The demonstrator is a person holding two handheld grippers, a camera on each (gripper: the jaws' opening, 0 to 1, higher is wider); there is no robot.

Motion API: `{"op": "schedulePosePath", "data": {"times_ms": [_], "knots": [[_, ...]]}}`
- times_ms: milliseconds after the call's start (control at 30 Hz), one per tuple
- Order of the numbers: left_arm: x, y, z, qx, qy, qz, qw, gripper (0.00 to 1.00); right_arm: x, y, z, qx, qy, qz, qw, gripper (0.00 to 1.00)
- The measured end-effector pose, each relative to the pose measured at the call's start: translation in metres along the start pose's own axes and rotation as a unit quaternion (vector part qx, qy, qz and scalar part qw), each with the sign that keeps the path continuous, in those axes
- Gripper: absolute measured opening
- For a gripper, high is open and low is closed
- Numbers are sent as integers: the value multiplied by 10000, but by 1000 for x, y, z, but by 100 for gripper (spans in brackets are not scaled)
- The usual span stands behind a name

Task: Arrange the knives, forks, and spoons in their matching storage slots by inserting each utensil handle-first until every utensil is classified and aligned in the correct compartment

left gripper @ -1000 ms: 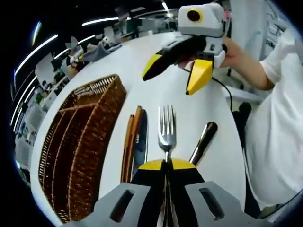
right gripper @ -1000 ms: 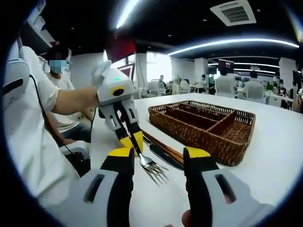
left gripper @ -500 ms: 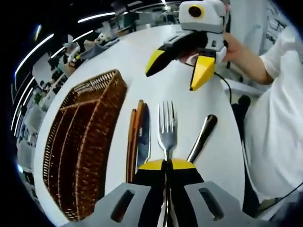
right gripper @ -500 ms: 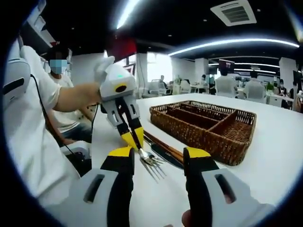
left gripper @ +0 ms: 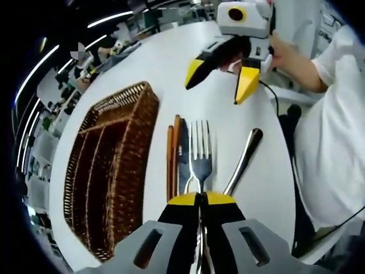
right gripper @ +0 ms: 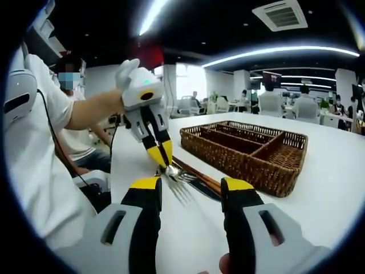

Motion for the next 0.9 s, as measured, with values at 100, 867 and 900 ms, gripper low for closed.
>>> {"op": "schedulePosePath", "data": {"times_ms": [100, 867, 900], "knots": [[0, -4, -7, 30, -92, 41, 9999, 1, 1, -1, -2, 1, 16, -6, 10000, 43], [7, -37, -38, 103, -203, 168, 9996, 1, 13, -1, 0, -291, -67, -64, 9995, 51], [7, -39, -39, 106, -210, 169, 9996, 1, 15, 0, 1, -306, -103, -66, 9995, 52]]}}
Point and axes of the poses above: the point that each gripper's makers call its tool centre point, and the gripper's own axes: z roughly forward along the fingers, y roughly to its right, x roughly out of its top, the point moved 10 cm from there along -z, roughly backward along the fingers, and after that the axes turned 15 degrees about -x, right-handed, at the moved point
